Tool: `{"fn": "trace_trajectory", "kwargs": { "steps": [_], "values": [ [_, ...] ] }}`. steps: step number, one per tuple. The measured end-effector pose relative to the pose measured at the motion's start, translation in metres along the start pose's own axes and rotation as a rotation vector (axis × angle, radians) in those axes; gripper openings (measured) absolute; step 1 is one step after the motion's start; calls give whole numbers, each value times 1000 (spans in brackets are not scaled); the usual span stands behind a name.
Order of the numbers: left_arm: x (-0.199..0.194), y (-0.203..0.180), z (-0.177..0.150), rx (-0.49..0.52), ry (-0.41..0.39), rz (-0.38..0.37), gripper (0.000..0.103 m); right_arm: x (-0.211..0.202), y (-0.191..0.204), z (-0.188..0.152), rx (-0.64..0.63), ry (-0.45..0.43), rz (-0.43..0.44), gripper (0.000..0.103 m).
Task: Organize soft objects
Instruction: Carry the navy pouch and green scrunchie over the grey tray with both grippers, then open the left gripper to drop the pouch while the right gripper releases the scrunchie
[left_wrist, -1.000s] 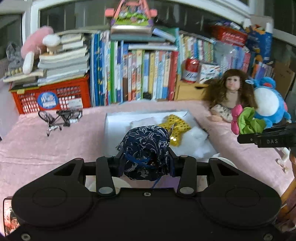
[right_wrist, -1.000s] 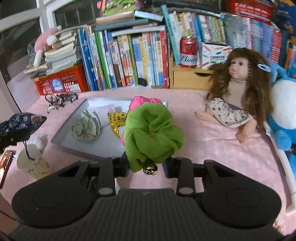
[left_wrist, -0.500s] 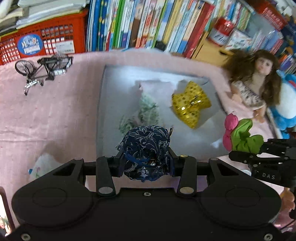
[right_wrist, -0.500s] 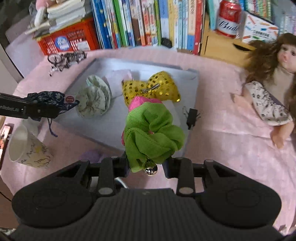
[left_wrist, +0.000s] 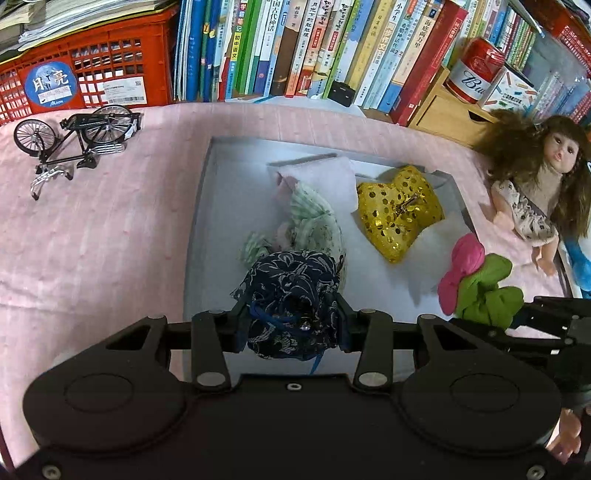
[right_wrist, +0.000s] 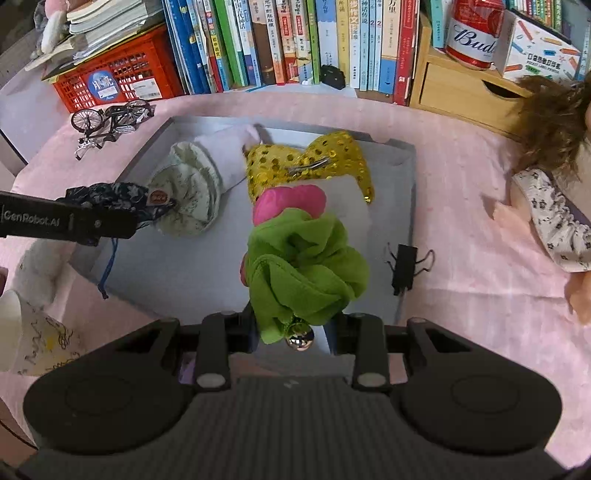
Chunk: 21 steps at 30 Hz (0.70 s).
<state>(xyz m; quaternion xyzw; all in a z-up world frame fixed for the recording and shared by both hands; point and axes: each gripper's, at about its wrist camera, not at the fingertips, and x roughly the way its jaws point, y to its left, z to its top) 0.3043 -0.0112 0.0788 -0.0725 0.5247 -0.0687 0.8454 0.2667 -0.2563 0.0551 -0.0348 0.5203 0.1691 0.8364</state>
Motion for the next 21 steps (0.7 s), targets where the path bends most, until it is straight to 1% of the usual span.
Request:
{"fn": "trace_trajectory", "kwargs": {
  "steps": [4, 8, 9, 10, 11, 13, 15, 16, 18, 20, 21],
  "values": [
    [12, -6, 2, 20, 24, 26, 42, 10, 0, 3, 13, 15, -10, 39],
    [21, -13, 1, 18, 49, 14, 43, 18, -5, 3, 41, 33, -24, 40],
    [23, -14, 1, 18, 56, 8, 44, 18, -6, 3, 47, 35, -30, 44],
    [25, -17, 1, 17, 62, 1, 45, 19, -7, 2, 51, 33, -38, 50],
    [26, -18, 2, 18, 66, -8, 47, 18, -7, 2, 50, 27, -43, 59],
    [26, -21, 3, 18, 59, -24, 52, 16, -7, 2, 49, 16, -49, 60],
    [24, -25, 3, 25, 46, -41, 61, 12, -7, 2, 52, 6, -45, 65],
    [23, -26, 3, 29, 35, -45, 64, 11, -7, 3, 53, 1, -42, 66],
    [20, -29, 4, 35, 19, -51, 74, 7, -9, 3, 59, -6, -37, 68],
    [17, -31, 5, 34, 15, -65, 79, 4, -9, 4, 64, -14, -40, 69],
    [16, -31, 6, 31, 14, -81, 81, 2, -10, 4, 67, -18, -41, 70]
  ]
}}
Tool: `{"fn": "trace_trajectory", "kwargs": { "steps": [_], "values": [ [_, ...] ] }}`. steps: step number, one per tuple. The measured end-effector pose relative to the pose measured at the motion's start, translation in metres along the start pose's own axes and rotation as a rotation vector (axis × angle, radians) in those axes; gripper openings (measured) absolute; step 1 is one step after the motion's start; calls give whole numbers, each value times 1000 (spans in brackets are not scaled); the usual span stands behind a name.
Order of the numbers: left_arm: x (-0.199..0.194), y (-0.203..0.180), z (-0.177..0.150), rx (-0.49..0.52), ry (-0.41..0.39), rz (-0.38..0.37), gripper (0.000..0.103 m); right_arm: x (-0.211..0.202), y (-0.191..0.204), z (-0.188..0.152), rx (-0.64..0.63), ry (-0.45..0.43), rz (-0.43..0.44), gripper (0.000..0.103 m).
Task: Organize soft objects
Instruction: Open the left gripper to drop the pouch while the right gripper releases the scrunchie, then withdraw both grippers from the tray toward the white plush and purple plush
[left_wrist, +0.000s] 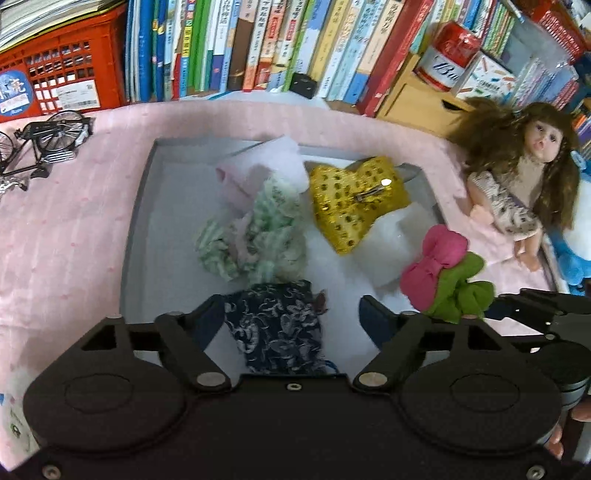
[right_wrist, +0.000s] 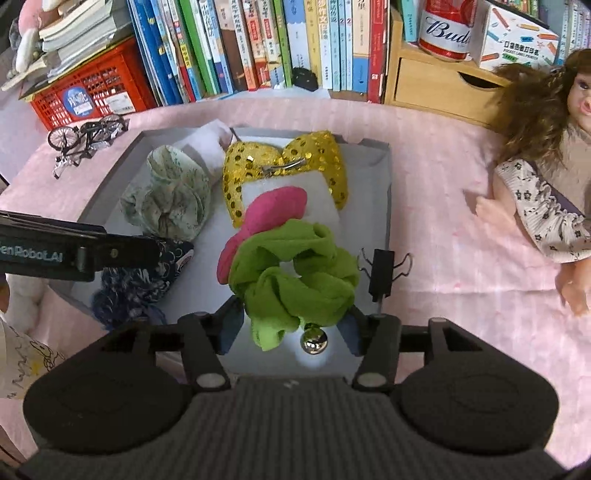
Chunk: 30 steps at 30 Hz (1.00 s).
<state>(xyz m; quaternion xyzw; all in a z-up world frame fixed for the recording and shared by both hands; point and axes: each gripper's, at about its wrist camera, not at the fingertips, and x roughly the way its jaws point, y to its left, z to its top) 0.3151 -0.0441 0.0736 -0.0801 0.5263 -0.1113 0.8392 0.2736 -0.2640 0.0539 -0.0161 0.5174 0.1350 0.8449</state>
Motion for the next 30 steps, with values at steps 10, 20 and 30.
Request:
{"fn": "trace_trajectory", "kwargs": {
  "steps": [10, 20, 30],
  "values": [
    [-15, -3, -6, 38, -11, 21, 81, -24, -6, -2, 40, -62, 43, 75],
    [-39, -5, -18, 54, -51, 32, 81, -48, 4, -12, 17, -109, 38, 75],
    [-89, -7, -56, 105, -143, -18, 82, -105, 39, -43, -69, -285, 36, 78]
  ]
}}
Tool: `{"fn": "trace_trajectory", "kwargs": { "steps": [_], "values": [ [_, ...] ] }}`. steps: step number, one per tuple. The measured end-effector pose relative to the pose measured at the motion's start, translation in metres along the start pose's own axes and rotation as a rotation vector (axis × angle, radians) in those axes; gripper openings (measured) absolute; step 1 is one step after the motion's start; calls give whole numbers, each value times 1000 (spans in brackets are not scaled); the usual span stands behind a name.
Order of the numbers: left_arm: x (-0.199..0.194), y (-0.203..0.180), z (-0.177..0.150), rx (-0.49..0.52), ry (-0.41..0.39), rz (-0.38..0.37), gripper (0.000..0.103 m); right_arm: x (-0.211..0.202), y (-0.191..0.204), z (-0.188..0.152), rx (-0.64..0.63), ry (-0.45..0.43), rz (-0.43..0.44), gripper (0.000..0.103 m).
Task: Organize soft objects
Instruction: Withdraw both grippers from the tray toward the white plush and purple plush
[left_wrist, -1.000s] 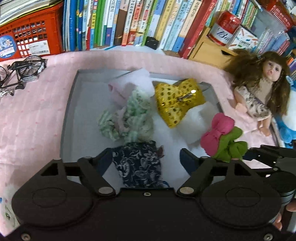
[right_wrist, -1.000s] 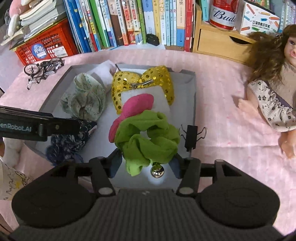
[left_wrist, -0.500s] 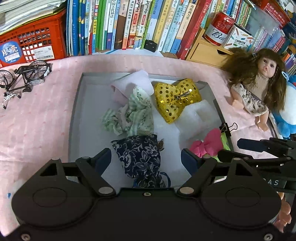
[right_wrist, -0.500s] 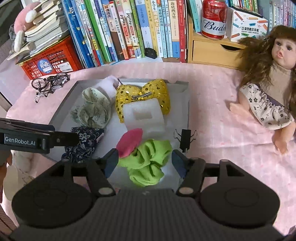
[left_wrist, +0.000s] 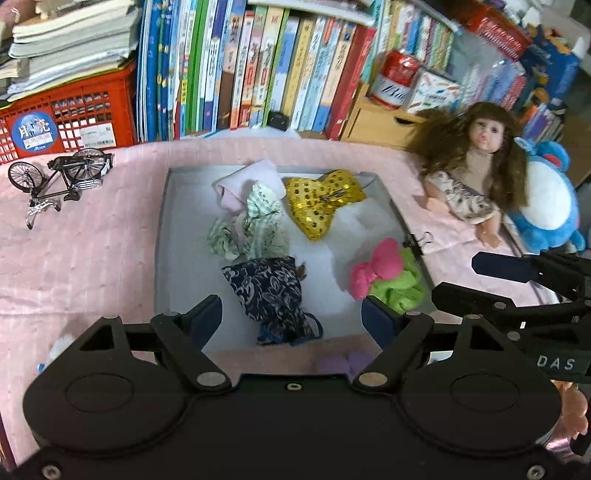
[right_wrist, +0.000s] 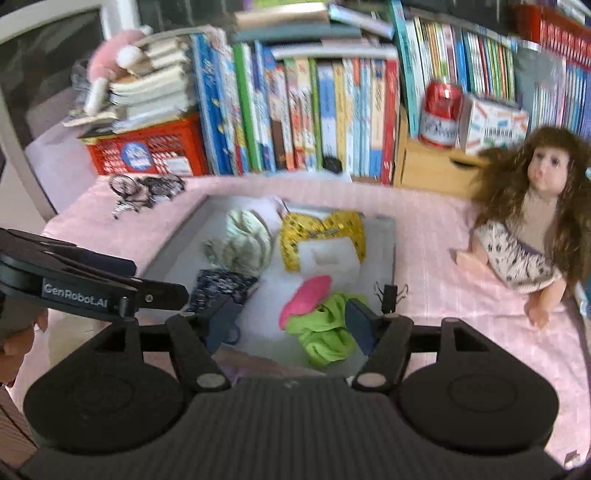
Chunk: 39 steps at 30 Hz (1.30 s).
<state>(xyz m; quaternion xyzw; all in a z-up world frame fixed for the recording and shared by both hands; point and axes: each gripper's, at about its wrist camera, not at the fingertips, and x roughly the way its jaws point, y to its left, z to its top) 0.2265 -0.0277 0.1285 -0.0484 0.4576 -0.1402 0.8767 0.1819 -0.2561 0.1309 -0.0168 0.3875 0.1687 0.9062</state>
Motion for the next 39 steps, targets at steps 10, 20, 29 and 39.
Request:
{"fn": "trace_trajectory", "kwargs": {
  "steps": [10, 20, 29, 39],
  "values": [
    [-66, 16, -61, 4, -159, -28, 85, -56, 38, -48, -71, -166, 68, 82],
    [-107, 41, -143, 14, -286, 39, 89, -75, 84, -110, -228, -277, -14, 84],
    [-110, 69, -202, -6, -347, 176, 90, -59, 120, -155, -396, -335, -93, 81],
    [-85, 96, -215, -97, -327, 236, 73, -18, 137, -175, -454, -256, -155, 62]
  ]
}}
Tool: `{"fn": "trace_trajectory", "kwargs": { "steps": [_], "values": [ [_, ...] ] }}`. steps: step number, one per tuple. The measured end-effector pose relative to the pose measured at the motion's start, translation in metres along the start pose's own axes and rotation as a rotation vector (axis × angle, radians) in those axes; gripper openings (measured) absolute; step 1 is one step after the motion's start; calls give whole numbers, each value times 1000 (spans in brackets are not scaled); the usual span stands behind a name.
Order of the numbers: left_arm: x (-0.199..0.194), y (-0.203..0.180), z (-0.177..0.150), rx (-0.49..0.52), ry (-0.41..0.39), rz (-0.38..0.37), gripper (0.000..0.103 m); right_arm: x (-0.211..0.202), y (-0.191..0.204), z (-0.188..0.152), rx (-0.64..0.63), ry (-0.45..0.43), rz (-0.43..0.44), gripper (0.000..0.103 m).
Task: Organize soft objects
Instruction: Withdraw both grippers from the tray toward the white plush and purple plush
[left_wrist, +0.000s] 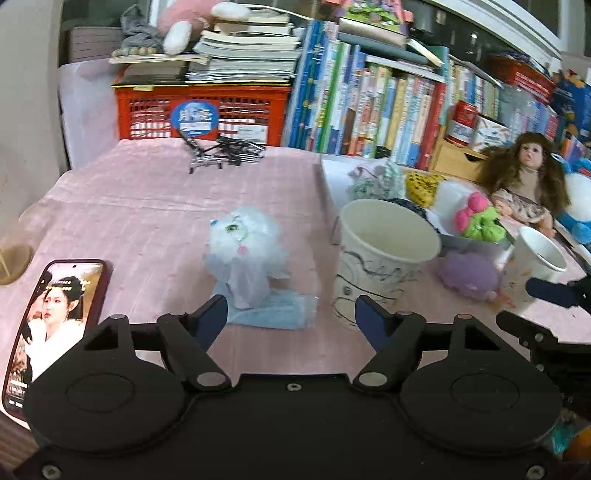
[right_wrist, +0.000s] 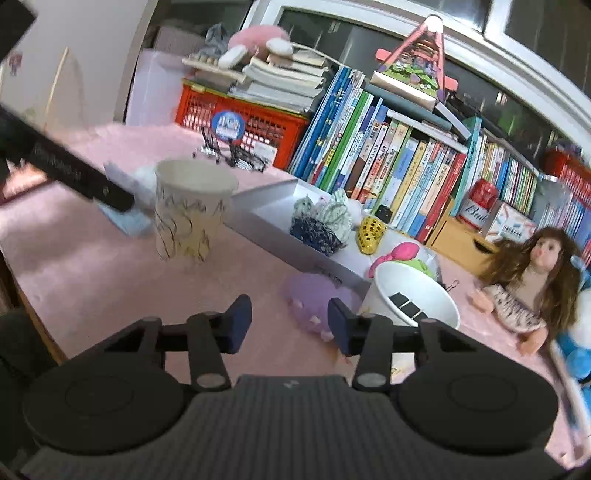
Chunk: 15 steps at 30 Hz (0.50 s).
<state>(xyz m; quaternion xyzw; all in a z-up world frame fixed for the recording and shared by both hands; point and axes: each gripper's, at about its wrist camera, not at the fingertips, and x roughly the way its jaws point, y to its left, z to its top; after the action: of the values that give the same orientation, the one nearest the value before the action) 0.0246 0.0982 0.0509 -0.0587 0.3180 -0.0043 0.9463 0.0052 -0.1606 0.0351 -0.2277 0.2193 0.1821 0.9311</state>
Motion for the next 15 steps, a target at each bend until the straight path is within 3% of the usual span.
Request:
{"fn": "trace_trajectory", "kwargs": {
  "steps": [7, 15],
  "values": [
    [11, 9, 8, -44, -54, 69, 70, 25, 8, 3, -87, 42, -67, 58],
    [28, 15, 7, -62, -37, 89, 55, 47, 22, 2, -192, 74, -131, 56]
  ]
}}
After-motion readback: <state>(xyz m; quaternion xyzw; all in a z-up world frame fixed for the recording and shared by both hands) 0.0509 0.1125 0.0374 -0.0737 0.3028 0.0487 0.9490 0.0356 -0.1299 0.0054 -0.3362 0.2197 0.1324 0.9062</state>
